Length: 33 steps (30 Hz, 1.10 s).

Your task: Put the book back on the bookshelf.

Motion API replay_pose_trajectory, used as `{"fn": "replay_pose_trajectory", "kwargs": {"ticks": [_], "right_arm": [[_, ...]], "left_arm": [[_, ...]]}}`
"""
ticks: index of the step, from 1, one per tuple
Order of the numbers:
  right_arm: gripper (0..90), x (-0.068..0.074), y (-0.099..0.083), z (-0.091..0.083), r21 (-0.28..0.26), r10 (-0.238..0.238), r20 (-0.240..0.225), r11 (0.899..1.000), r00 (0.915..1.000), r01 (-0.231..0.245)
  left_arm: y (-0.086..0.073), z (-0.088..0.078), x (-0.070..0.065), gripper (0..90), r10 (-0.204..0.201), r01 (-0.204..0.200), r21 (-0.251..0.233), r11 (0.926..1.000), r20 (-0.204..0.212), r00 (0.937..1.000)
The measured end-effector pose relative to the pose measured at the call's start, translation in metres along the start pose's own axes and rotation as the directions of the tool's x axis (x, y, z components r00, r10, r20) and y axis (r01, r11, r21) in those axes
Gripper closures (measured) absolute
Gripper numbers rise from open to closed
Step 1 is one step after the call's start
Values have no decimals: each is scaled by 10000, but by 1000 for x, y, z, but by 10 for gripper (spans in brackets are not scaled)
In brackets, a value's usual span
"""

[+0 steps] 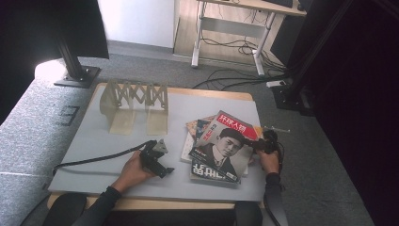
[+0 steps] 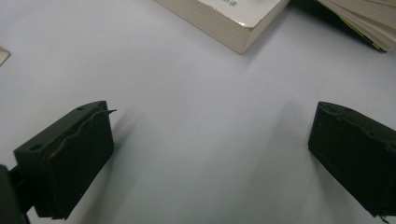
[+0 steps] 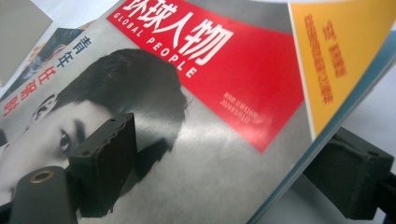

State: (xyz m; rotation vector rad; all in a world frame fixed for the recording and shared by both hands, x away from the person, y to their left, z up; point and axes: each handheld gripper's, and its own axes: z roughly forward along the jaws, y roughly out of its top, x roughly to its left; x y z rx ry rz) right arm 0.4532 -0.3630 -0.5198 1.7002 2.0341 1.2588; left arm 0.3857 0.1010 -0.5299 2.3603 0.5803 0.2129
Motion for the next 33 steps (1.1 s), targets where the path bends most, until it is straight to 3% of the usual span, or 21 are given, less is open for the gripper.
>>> {"fn": "replay_pose_trajectory", "kwargs": {"ticks": [12,22,29,33], "right_arm": [[191,-2,16,-1,-265,-622,303,9977,9976,630],[435,5,29,-4,-432,-1034,903,9933,9905,1076],[658,6,35,-7,-385,-1226,1376,9909,9829,1290],[695,7,37,-9,-460,-1209,1303,9907,9841,1278]], "left_arm": [[0,0,0,0,-6,6,5,10000,19,10000],[0,0,0,0,2,-2,12,10000,16,10000],[0,0,0,0,0,0,13,10000,15,10000],[0,0,0,0,1,-2,14,10000,15,10000]]}}
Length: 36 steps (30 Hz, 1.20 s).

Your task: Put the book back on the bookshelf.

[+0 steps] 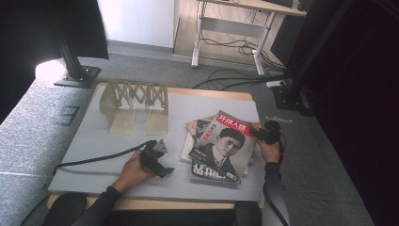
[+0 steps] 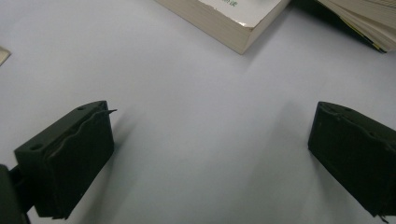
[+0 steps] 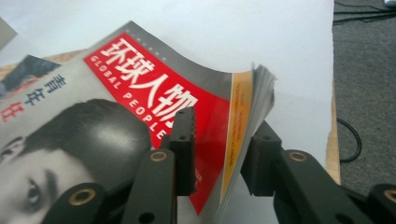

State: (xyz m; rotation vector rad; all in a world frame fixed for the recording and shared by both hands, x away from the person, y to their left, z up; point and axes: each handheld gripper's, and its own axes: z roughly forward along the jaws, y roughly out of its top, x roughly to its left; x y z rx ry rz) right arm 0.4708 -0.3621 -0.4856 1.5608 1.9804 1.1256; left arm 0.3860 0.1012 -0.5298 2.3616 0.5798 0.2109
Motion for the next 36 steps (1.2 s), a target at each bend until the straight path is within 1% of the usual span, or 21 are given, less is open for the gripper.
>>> {"fn": "replay_pose_trajectory", "kwargs": {"ticks": [1,2,3,5,7,9,10,12,14,16,19,21,22,27,28,32,34,36], "right_arm": [[729,1,2,-2,-34,-28,-64,10000,10000,28],[729,1,2,-2,-34,-28,-64,10000,10000,28],[747,1,3,-4,-47,-37,-105,10000,9999,36],[802,2,6,-8,-102,61,-289,9999,9996,-64],[813,3,7,-9,-174,49,-370,9998,9993,-56],[831,8,10,-14,-317,-60,-514,9995,9987,44],[831,8,10,-14,-317,-60,-514,9995,9987,44],[837,11,13,-17,-410,-207,-573,9990,9981,183],[841,18,19,-22,-542,-362,-631,9980,9974,328],[842,20,20,-23,-577,-428,-660,9976,9969,390],[842,27,26,-28,-712,-597,-722,9960,9956,546],[843,35,30,-31,-857,-823,-735,9934,9939,759],[843,35,30,-31,-857,-823,-735,9934,9939,759],[843,46,37,-37,-1041,-1139,-765,9889,9905,1056],[844,49,40,-40,-1151,-1195,-776,9872,9898,1102],[844,53,44,-47,-1297,-1325,-819,9841,9878,1213],[844,58,48,-53,-1485,-1493,-893,9796,9847,1350],[844,60,50,-55,-1524,-1536,-898,9785,9840,1389]], "left_arm": [[0,0,0,0,-2,2,-2,10000,1,10000],[0,0,0,0,-2,2,-1,10000,1,10000],[0,0,0,0,-4,4,-1,10000,0,10000],[0,0,0,1,-5,5,1,10000,1,10000],[0,0,0,0,-4,4,2,10000,2,10000],[0,0,0,1,-7,7,3,10000,2,10000],[0,0,0,1,-8,8,7,10000,-2,10000],[0,0,0,0,-9,9,6,10000,0,10000],[0,0,0,1,-8,8,3,10000,-1,10000],[0,0,0,1,-7,7,3,10000,-1,10000],[0,0,0,0,-8,8,6,10000,0,10000],[0,0,0,0,-10,10,7,10000,1,10000],[0,0,0,0,-13,13,6,10000,2,10000],[0,0,0,1,-12,12,11,10000,0,10000],[0,0,0,1,15,-15,44,10000,1,10000],[0,0,1,1,12,-12,46,10000,17,10000],[0,0,1,1,5,-5,59,10000,26,10000],[0,0,1,1,4,-4,47,10000,27,10000]]}}
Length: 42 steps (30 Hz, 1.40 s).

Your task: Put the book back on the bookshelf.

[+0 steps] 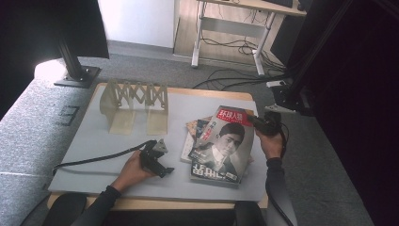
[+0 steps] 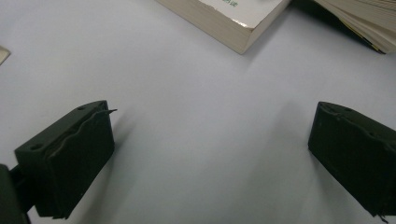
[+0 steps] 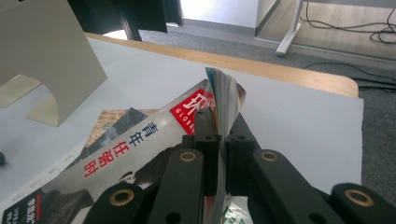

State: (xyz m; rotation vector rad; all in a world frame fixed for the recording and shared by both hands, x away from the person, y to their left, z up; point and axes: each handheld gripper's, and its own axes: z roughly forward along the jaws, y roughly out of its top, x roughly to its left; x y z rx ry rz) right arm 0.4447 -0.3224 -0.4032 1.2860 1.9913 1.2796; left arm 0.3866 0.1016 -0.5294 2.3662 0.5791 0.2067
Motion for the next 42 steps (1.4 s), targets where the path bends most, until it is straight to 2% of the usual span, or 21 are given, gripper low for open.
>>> {"fn": "replay_pose_trajectory", "kwargs": {"ticks": [12,19,21,29,34,35,36,38,40,42], "right_arm": [[845,24,20,-11,-472,-718,-234,9964,9971,706],[845,35,29,-17,-670,-981,-347,9932,9946,956],[845,38,31,-19,-736,-1081,-403,9918,9933,1049],[845,46,37,-24,-927,-1275,-596,9882,9900,1217],[847,51,41,-28,-973,-1436,-633,9858,9876,1371],[847,52,41,-29,-976,-1481,-634,9851,9869,1415],[847,53,42,-30,-987,-1522,-650,9844,9862,1454],[847,55,43,-32,-1063,-1539,-703,9836,9856,1460],[848,57,44,-34,-1117,-1577,-740,9825,9847,1489],[847,60,45,-36,-1158,-1697,-781,9803,9824,1601]], "left_arm": [[0,0,0,4,15,-15,22,10000,5,10000],[0,-1,-1,12,9,-9,-90,10000,-3,10000],[-1,-2,-1,29,126,-125,-154,9998,43,9999],[1,-6,1,128,113,-108,-375,9992,129,9999],[15,-18,10,168,93,-76,-708,9975,239,9997],[18,-21,12,168,81,-51,-903,9959,325,9994],[22,-25,15,189,-54,113,-1208,9926,492,9988],[29,-31,21,207,-304,404,-1440,9888,714,9970],[38,-34,22,224,-32,117,-1386,9903,613,9981],[46,-35,22,237,84,9,-1401,9901,664,9978]]}}
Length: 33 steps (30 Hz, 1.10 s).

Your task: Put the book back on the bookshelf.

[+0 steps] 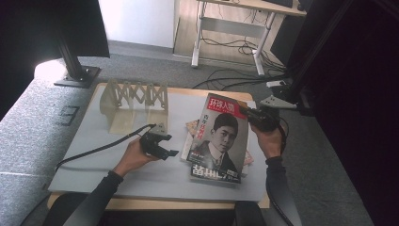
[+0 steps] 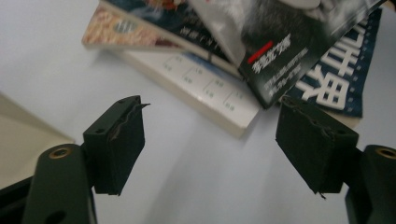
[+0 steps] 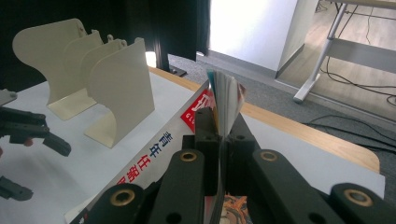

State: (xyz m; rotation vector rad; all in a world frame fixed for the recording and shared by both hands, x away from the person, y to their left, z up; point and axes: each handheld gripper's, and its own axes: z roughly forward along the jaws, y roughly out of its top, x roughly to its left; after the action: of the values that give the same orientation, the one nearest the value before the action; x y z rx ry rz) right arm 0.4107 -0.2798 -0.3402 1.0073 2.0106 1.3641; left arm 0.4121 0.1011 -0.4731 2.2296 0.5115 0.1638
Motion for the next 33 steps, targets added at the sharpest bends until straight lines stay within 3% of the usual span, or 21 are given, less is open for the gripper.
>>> {"fn": "replay_pose_trajectory", "kwargs": {"ticks": [11,13,25,30,33], "right_arm": [[848,9,6,-5,-159,-281,-234,9995,9993,277],[848,10,6,-6,-182,-299,-257,9994,9992,294],[847,17,9,-11,-442,-502,-521,9979,9974,479],[848,18,10,-13,-520,-537,-584,9974,9968,507],[848,18,10,-14,-557,-543,-638,9972,9965,508]], "left_arm": [[40,13,5,267,313,-310,-162,9994,194,9993],[46,13,8,285,144,-123,-492,9987,425,9990],[70,39,18,311,294,-284,-157,9995,652,9974],[71,49,26,311,-232,271,-325,9991,1131,9933],[70,54,29,311,-283,321,-234,9992,1484,9885]]}}
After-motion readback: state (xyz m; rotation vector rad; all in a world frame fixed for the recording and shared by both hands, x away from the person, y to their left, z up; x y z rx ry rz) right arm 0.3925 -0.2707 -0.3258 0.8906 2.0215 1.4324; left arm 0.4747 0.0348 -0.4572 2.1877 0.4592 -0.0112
